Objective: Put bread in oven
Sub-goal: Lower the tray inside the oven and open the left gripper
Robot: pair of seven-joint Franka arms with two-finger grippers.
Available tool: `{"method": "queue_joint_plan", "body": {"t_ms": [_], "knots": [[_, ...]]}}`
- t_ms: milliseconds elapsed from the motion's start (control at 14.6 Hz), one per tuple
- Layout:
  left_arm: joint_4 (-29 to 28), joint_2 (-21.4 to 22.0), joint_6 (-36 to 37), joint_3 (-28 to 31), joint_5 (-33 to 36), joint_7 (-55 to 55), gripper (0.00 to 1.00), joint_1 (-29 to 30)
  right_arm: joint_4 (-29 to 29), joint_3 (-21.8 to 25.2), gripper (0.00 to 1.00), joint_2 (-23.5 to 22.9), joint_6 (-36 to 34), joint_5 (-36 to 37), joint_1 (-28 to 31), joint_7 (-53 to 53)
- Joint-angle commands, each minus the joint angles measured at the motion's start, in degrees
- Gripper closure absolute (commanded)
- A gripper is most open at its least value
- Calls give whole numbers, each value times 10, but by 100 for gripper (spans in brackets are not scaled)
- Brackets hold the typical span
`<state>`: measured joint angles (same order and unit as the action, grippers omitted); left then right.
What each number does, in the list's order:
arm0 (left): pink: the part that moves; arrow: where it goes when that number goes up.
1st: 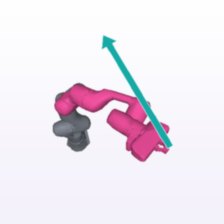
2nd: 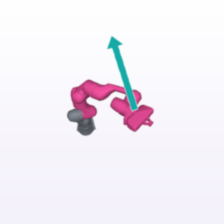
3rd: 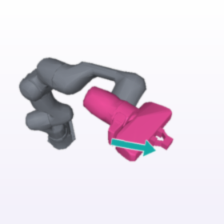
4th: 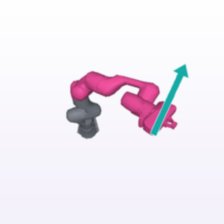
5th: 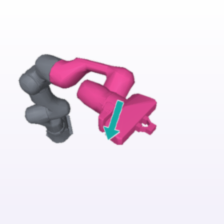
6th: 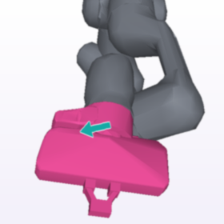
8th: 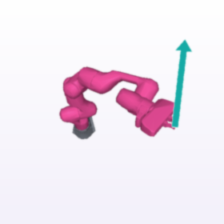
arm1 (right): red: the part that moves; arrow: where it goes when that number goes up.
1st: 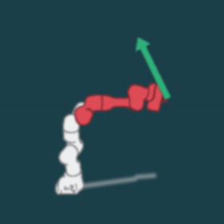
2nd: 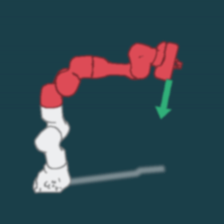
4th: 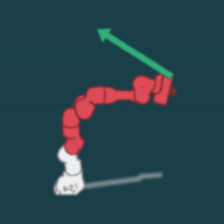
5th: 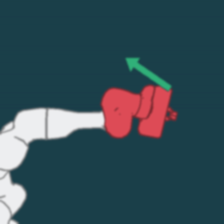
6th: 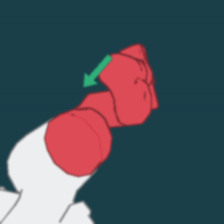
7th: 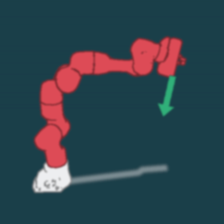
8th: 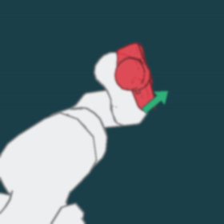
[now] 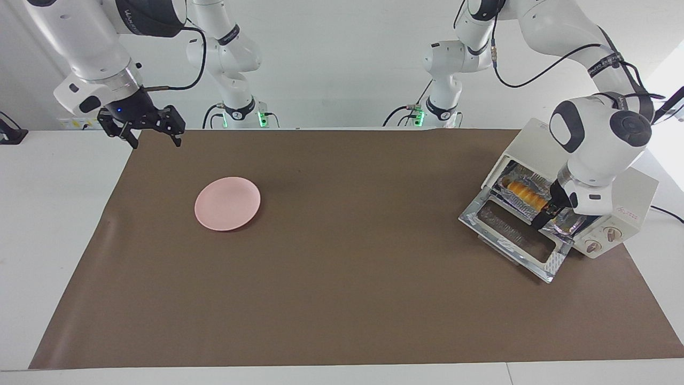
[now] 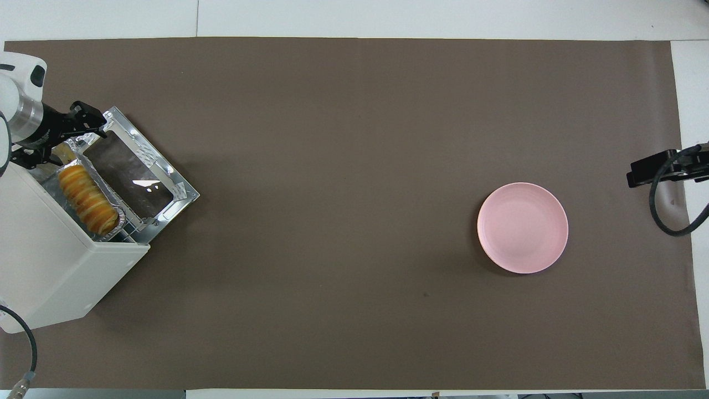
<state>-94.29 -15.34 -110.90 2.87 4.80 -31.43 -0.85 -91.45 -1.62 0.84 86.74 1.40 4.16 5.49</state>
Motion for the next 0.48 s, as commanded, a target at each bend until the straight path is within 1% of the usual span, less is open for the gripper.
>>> {"method": "queue_joint_plan", "body": {"t_ms": [0, 69, 274, 411], "knots": [[20, 18, 15, 1, 10, 8, 0, -27, -14, -6, 0, 12, 3, 1, 6, -6], [20, 30, 37, 1, 10, 19, 0, -36, -13, -6, 0, 12, 3, 1, 6, -6], [20, 69, 110, -1, 7, 104, 0, -57, -14, -6, 0, 12, 3, 1, 6, -6], [18, 104, 150, -1, 4, 155, 0, -61, -14, -6, 0, 12, 3, 1, 6, -6]]}}
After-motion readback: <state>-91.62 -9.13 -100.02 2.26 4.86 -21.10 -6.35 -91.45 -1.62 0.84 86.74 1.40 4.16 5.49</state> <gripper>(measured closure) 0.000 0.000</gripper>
